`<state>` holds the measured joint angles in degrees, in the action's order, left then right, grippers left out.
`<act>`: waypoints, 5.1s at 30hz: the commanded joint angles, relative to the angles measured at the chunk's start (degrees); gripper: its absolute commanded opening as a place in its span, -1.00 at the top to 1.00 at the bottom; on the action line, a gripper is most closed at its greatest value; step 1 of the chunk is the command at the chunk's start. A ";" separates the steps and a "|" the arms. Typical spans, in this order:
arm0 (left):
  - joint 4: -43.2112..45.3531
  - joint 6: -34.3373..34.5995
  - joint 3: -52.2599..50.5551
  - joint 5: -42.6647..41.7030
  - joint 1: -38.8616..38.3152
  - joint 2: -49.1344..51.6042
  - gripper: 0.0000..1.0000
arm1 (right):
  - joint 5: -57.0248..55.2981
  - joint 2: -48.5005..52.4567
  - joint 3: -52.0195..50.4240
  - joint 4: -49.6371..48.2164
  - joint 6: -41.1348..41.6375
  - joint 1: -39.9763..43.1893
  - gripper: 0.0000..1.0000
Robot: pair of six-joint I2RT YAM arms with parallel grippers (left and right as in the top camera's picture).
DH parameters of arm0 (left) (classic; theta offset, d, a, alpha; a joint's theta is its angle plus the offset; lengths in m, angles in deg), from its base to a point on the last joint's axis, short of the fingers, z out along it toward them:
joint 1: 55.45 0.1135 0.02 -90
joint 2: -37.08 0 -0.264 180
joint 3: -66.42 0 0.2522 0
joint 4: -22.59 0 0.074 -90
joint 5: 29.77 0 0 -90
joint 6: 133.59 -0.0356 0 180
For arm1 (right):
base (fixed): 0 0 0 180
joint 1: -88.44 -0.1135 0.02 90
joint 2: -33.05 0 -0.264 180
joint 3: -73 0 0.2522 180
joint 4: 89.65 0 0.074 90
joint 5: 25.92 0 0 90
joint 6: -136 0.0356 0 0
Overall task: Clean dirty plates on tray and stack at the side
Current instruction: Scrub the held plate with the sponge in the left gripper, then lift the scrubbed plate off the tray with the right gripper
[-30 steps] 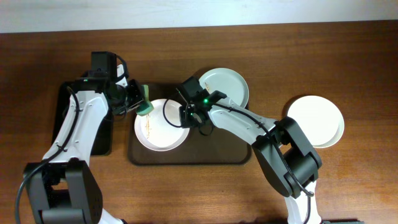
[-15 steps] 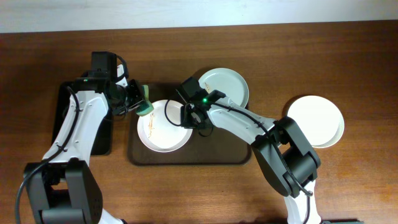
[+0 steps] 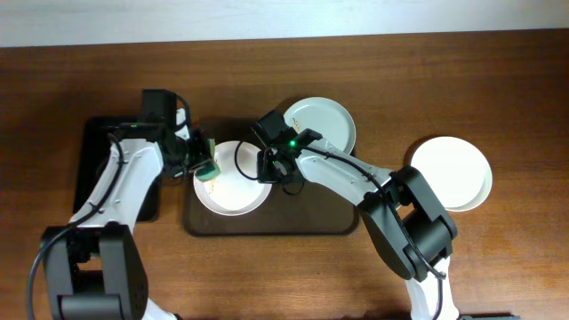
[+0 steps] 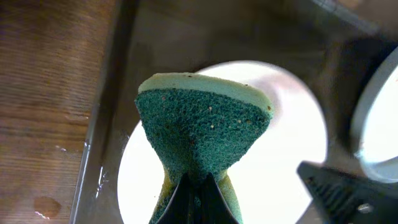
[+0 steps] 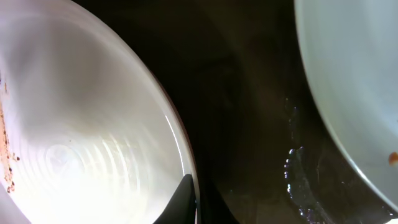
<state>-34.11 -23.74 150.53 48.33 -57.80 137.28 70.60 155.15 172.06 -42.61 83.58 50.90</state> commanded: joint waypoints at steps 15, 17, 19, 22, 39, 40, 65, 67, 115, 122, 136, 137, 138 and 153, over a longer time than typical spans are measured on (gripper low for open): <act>16.92 -17.05 -12.41 15.08 -6.75 0.20 0.99 | 0.33 2.01 -0.11 -0.31 0.42 -0.31 0.92; 21.44 -16.24 -14.19 14.64 -6.91 0.20 0.99 | 0.35 2.01 -0.11 -0.33 0.42 -0.31 0.92; 24.17 -14.43 -15.50 14.69 -7.26 0.20 0.99 | 0.35 2.01 -0.11 -0.33 0.42 -0.31 0.92; 22.71 -9.03 -16.48 14.64 -7.41 0.20 0.99 | 0.33 2.01 -0.11 -0.33 0.39 -0.31 0.91; 11.26 -13.05 -6.78 -2.73 -3.54 0.20 0.99 | 0.37 2.01 -0.11 -0.28 0.39 -0.31 0.92; 12.57 -13.05 -6.78 -0.59 -3.52 0.20 0.99 | 0.37 2.01 -0.11 -0.31 0.39 -0.31 0.92; 13.70 -13.55 -7.04 -6.16 -5.99 10.45 0.99 | 0.35 2.01 -0.11 -0.70 0.37 -0.31 0.92; 12.55 -14.40 -6.60 -7.41 -5.95 10.43 0.99 | 0.35 2.01 -0.11 -0.70 0.37 -0.31 0.92; 6.08 -10.23 4.20 1.70 -1.84 10.49 0.99 | 3.19 2.01 -0.11 -1.11 0.15 0.96 0.92; -4.74 -8.31 3.54 9.51 -3.76 10.49 0.99 | 3.19 2.01 -0.11 -1.18 -0.24 0.96 0.92; -1.86 -15.26 5.14 -24.35 -2.95 10.47 0.99 | 3.63 2.01 -0.11 -1.09 -0.24 0.96 0.92; -2.23 -13.92 6.12 -24.37 -1.68 10.47 0.99 | 3.61 2.01 -0.11 -1.03 -0.26 0.96 0.92; -2.73 -13.18 6.99 -24.39 -0.79 10.45 0.99 | 3.61 2.01 -0.11 -0.98 -0.24 0.96 0.92; -9.01 -9.57 21.09 -20.74 6.38 10.49 0.99 | -10.40 -13.57 4.46 14.93 -10.86 3.43 0.92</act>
<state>-43.31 -35.37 170.90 24.48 -51.35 147.47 69.86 150.56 173.26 -30.37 77.04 54.18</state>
